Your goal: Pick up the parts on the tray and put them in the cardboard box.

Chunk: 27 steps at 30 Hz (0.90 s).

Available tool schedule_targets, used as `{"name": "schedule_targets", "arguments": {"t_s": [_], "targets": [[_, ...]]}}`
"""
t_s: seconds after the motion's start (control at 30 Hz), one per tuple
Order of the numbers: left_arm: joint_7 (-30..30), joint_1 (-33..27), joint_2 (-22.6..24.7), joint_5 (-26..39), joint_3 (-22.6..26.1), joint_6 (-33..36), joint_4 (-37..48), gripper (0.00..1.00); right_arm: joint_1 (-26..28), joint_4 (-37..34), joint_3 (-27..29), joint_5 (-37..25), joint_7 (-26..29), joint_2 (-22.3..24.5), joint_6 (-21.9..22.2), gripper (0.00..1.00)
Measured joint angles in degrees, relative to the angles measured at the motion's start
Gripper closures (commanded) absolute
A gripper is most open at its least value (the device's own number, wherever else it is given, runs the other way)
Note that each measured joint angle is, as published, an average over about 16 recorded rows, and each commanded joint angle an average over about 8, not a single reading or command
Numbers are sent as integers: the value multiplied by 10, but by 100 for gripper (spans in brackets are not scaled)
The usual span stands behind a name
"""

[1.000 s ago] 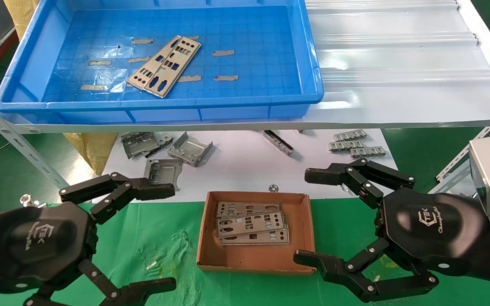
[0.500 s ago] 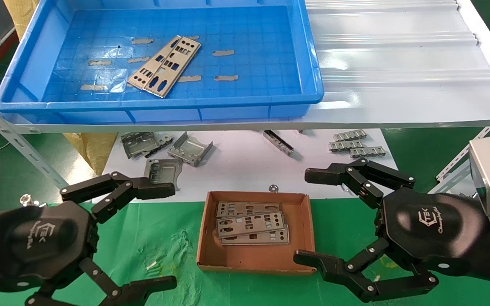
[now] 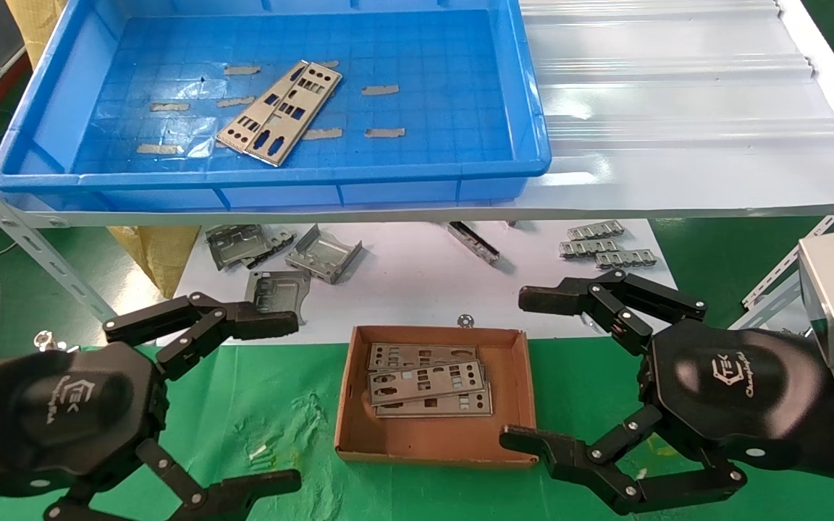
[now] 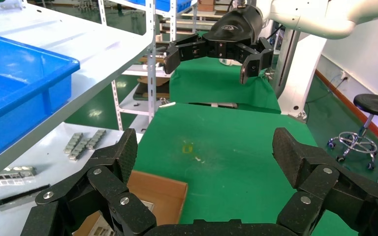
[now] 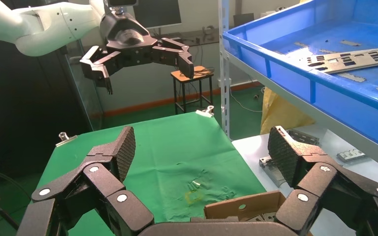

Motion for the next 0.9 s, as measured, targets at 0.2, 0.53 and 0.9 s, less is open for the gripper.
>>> {"name": "schedule_targets", "arguments": {"t_s": [0.2,0.53,0.9], "targets": [[0,0,0,0,0,0,0,0,0,0,0,0,0,0,0,0],[0,0,0,0,0,0,1,0,0,0,0,0,0,0,0,0],[0,0,0,0,0,0,1,0,0,0,0,0,0,0,0,0]]}}
